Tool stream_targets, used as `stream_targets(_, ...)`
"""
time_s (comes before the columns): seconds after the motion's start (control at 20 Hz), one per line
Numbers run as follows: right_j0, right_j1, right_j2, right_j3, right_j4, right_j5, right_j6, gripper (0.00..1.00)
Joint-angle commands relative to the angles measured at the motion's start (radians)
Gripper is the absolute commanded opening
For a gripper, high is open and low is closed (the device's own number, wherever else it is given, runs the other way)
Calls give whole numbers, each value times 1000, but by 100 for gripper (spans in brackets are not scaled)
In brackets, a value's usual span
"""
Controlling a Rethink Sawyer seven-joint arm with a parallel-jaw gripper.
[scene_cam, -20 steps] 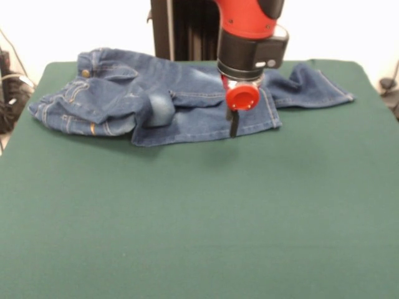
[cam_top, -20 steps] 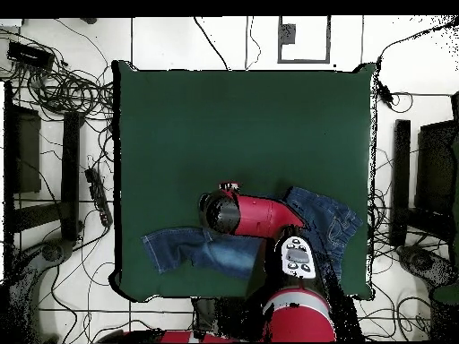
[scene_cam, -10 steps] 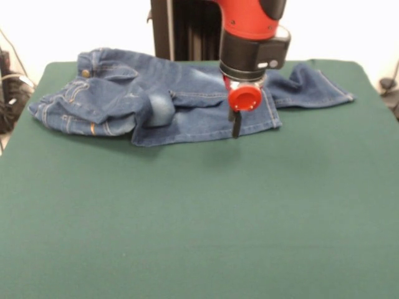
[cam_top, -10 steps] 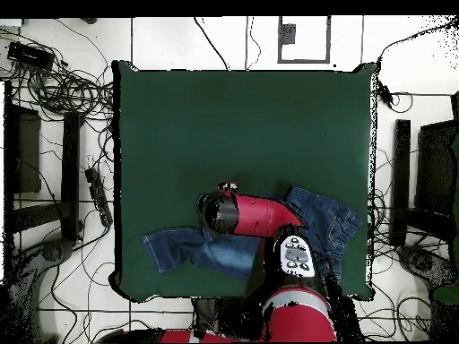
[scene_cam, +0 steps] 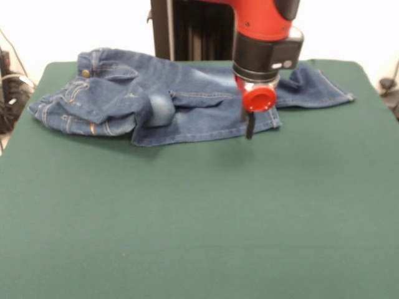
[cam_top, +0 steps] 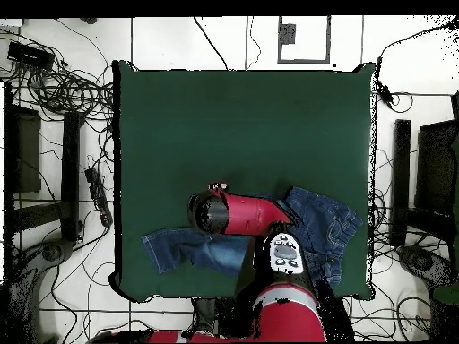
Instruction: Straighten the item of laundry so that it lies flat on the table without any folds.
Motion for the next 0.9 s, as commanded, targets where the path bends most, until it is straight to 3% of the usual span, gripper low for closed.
stream_targets(0.05, 75, 61, 95, -5, 50, -5, 56, 100)
stream_targets(0.4, 44, 91, 132, 37, 43, -66, 45, 100)
stream_targets(0.65, 94, 129, 74, 50, 30, -122, 82, 100)
stream_targets(0.9, 165, 210, -45, 4, 1, -211, 84, 100)
